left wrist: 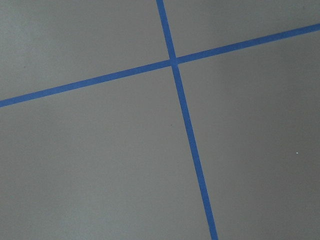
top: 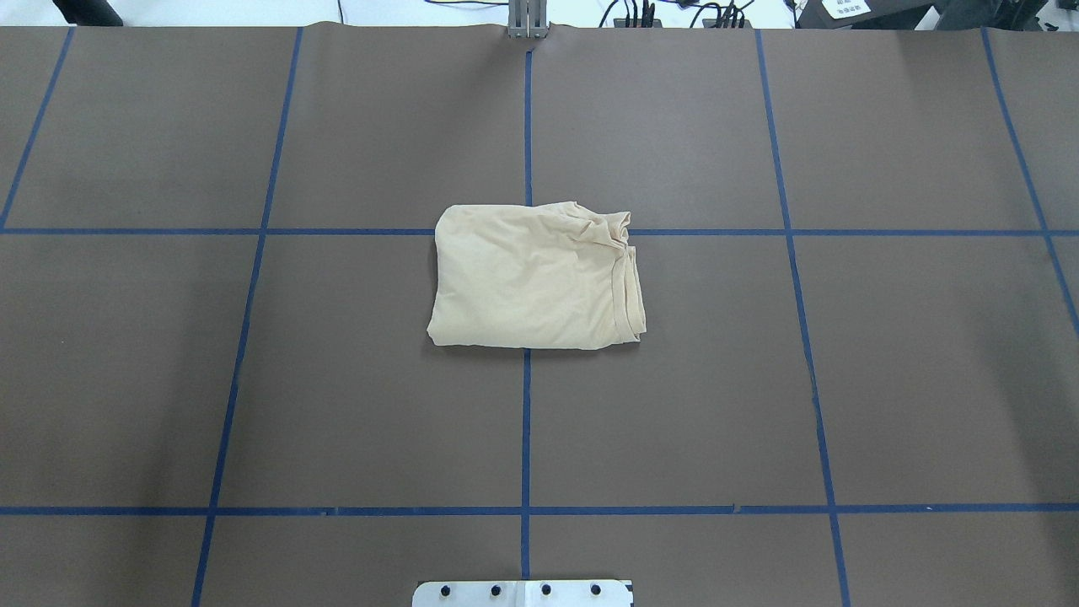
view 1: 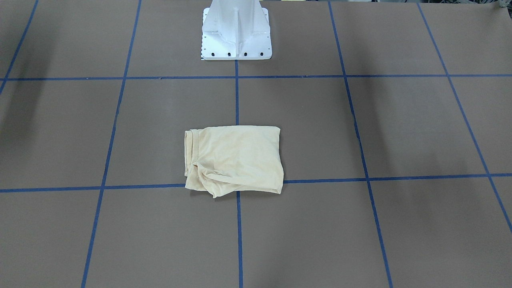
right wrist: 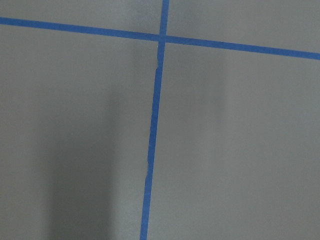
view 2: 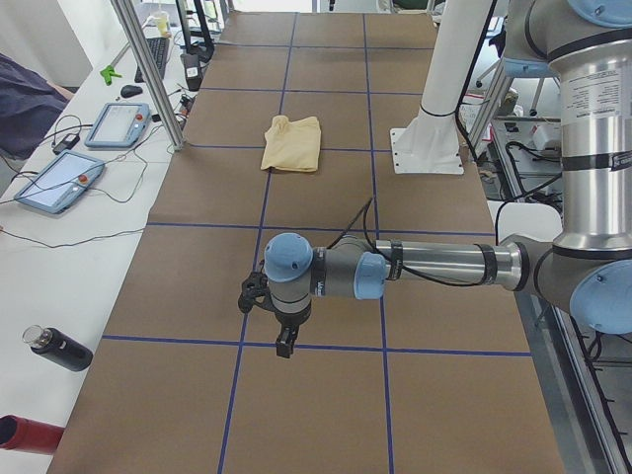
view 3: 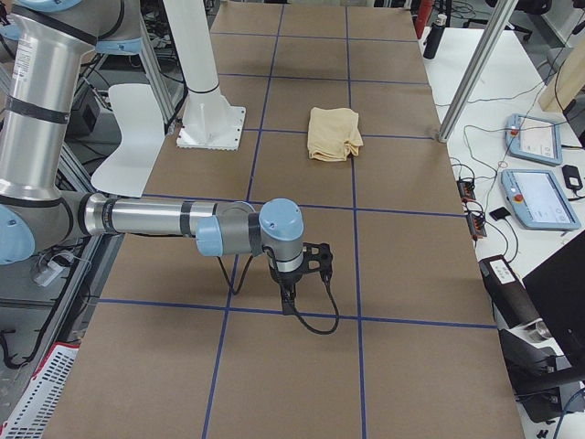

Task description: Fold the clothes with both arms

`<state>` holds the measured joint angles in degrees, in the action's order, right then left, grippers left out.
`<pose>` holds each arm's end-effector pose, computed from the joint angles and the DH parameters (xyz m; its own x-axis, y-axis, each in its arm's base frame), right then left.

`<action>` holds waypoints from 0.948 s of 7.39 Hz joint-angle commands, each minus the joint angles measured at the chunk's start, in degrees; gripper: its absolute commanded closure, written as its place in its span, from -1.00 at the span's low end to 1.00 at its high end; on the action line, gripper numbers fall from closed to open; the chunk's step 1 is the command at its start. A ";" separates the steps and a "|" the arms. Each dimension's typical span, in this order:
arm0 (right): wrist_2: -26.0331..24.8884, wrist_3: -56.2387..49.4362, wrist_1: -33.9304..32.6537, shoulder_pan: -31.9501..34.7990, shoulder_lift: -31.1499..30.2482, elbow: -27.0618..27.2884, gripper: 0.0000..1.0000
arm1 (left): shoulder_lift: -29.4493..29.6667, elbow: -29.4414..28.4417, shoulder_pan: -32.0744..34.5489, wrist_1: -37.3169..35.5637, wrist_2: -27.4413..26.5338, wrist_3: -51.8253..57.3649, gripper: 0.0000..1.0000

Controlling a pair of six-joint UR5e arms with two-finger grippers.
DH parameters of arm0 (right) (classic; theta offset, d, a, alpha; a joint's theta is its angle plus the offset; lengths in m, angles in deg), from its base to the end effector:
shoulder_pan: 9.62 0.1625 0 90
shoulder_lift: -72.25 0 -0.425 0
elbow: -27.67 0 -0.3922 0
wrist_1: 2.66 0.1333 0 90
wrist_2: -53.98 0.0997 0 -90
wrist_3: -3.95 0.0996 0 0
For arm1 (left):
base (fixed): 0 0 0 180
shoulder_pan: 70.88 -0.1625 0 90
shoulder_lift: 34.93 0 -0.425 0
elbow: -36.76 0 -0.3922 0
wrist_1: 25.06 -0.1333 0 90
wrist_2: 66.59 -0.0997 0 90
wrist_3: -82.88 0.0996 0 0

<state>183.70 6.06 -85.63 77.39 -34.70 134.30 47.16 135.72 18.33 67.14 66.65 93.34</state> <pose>0.0499 -0.3794 0.6357 0.7656 -0.0781 0.6385 0.0236 0.9953 0.0934 -0.0590 -0.4382 0.6431 0.7133 0.2293 -0.6623 -0.1457 0.9728 0.1799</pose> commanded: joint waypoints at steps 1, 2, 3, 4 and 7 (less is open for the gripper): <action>0.00 0.00 0.00 0.00 -0.02 -0.11 -1.00 | 0.00 0.09 0.00 0.00 0.00 0.00 -1.00; 0.00 0.00 0.00 0.00 -0.02 -0.19 -1.00 | 0.00 0.09 0.00 0.00 0.00 0.00 -1.00; 0.00 0.00 0.00 0.00 -0.02 -0.19 -1.00 | 0.00 0.09 0.00 0.00 0.00 0.00 -1.00; 0.00 0.00 -0.09 0.00 -0.11 -0.19 -1.00 | 0.00 0.09 0.09 0.00 0.00 0.00 -1.00; 0.00 -0.18 0.00 0.00 -0.19 -0.19 -1.00 | -0.70 0.35 0.09 -0.09 0.00 0.00 -1.00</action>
<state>183.70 5.98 -85.64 77.45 -34.85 134.11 46.96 135.91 18.41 67.03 66.65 93.34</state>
